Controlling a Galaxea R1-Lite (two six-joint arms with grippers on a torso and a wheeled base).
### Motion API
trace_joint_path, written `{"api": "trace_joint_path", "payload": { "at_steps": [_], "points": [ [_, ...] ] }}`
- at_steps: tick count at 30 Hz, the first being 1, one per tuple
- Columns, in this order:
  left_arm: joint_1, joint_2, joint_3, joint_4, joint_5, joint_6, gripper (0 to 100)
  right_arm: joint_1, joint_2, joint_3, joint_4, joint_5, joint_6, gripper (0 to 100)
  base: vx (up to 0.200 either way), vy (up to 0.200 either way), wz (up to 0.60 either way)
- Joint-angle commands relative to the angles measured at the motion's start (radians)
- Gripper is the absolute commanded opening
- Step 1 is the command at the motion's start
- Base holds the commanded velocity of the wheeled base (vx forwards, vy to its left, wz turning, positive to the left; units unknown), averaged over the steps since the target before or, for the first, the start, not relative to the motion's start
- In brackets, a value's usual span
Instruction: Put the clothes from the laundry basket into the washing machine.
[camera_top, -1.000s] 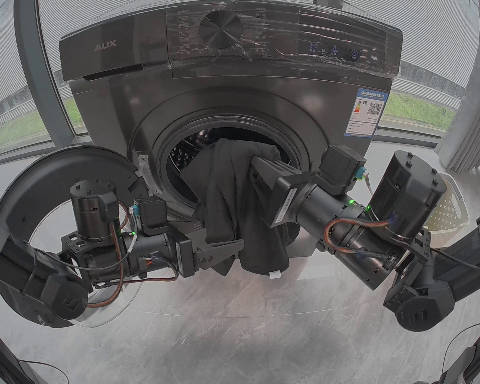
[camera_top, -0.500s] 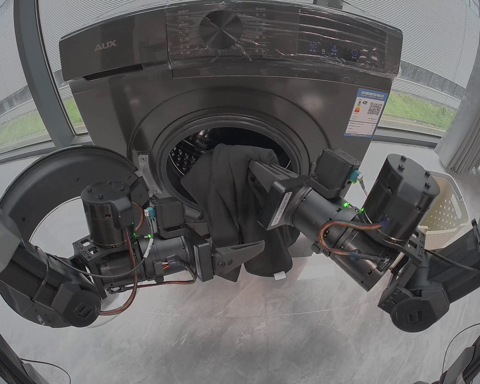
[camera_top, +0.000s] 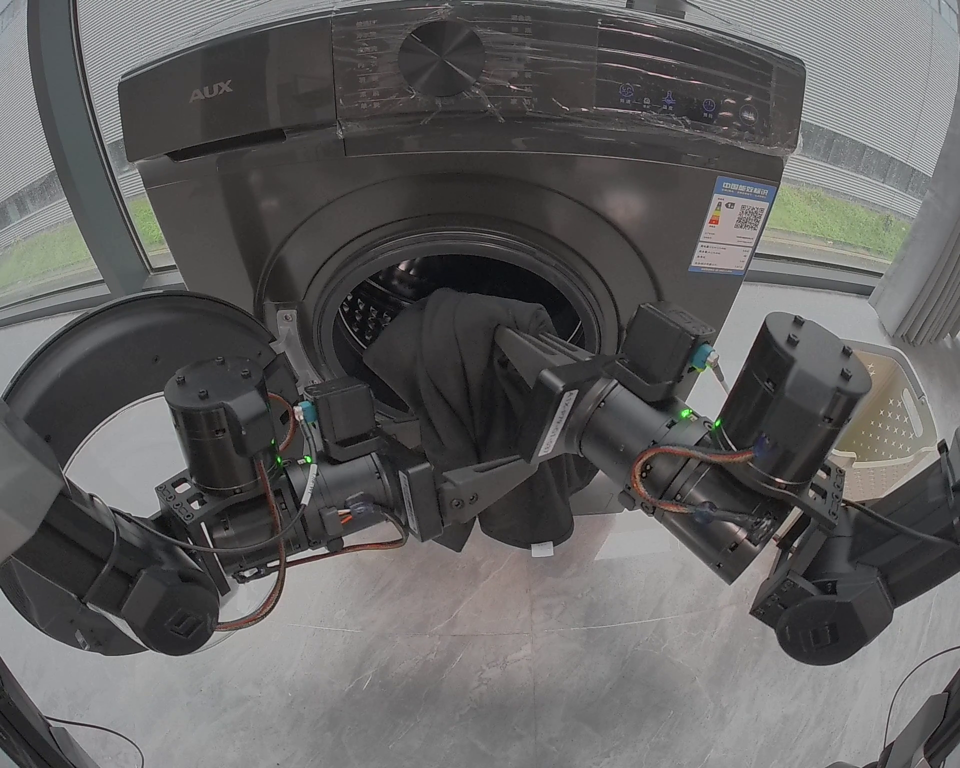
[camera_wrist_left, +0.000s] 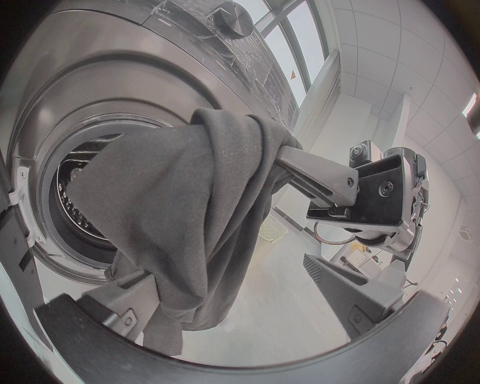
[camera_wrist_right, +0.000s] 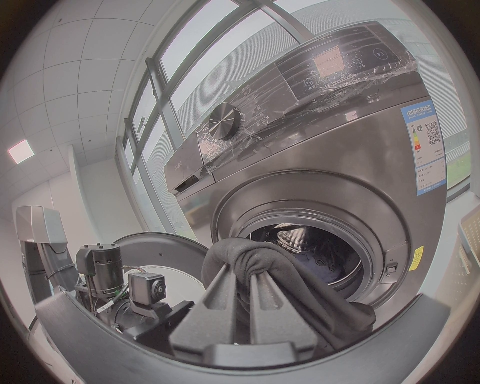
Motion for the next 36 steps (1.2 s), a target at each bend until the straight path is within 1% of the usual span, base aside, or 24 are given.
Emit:
{"api": "trace_joint_path", "payload": {
  "at_steps": [1, 2, 3, 6, 7, 8, 10, 14, 16, 20, 24, 26, 27, 28, 36],
  "points": [
    [-0.001, 0.008, -0.006, -0.010, 0.011, 0.000, 100, -0.001, 0.002, 0.001, -0.001, 0.000, -0.002, 0, 0.000, 0.000, 0.00],
    [-0.003, 0.008, -0.001, -0.011, 0.031, 0.003, 100, -0.001, 0.002, 0.001, -0.001, 0.000, -0.002, 0, 0.000, 0.000, 0.00],
    [-0.004, 0.010, 0.002, -0.011, 0.040, 0.004, 0, -0.001, 0.002, 0.001, -0.001, 0.000, -0.002, 0, 0.000, 0.000, 0.00],
    [-0.011, 0.033, 0.002, -0.015, 0.068, 0.009, 0, -0.001, 0.002, 0.001, -0.001, 0.000, -0.002, 0, 0.000, 0.000, 0.00],
    [-0.011, 0.033, 0.002, -0.015, 0.068, 0.009, 0, -0.001, 0.002, 0.001, -0.001, 0.000, -0.002, 0, 0.000, 0.000, 0.00],
    [-0.011, 0.045, -0.004, -0.028, 0.103, 0.010, 0, -0.001, 0.002, 0.005, -0.002, 0.000, -0.002, 0, 0.000, 0.000, 0.00],
    [-0.009, 0.054, -0.006, -0.061, 0.123, 0.010, 0, -0.003, 0.000, 0.006, -0.002, -0.002, -0.002, 0, 0.000, 0.000, 0.00],
    [-0.011, 0.051, -0.003, -0.119, 0.131, 0.009, 0, -0.007, 0.002, 0.008, -0.011, -0.002, -0.004, 0, 0.000, 0.000, 0.00],
    [-0.012, 0.038, 0.002, -0.130, 0.131, 0.009, 0, -0.012, 0.002, 0.009, -0.011, -0.002, -0.004, 0, 0.000, 0.000, 0.00],
    [-0.032, -0.007, 0.014, -0.126, 0.132, 0.009, 0, -0.013, 0.004, 0.014, -0.011, -0.002, -0.004, 0, 0.000, 0.000, 0.00],
    [-0.032, 0.002, 0.035, -0.125, 0.135, 0.012, 0, -0.013, 0.007, 0.014, -0.011, -0.002, -0.004, 0, 0.000, 0.000, 0.00],
    [-0.032, 0.005, 0.039, -0.125, 0.126, 0.007, 0, -0.013, 0.007, 0.012, -0.013, -0.002, -0.005, 0, 0.000, 0.000, 0.00],
    [-0.032, 0.005, 0.039, -0.125, 0.126, 0.007, 100, -0.013, 0.007, 0.012, -0.013, -0.002, -0.005, 0, 0.000, 0.000, 0.00],
    [-0.032, 0.016, 0.034, -0.130, 0.129, 0.003, 100, -0.013, 0.007, 0.012, -0.013, -0.002, -0.007, 0, 0.000, 0.000, 0.00],
    [-0.044, 0.011, 0.029, -0.131, 0.131, -0.002, 100, -0.015, 0.007, 0.012, -0.013, -0.002, -0.014, 0, 0.000, 0.000, 0.00]
  ]
}}
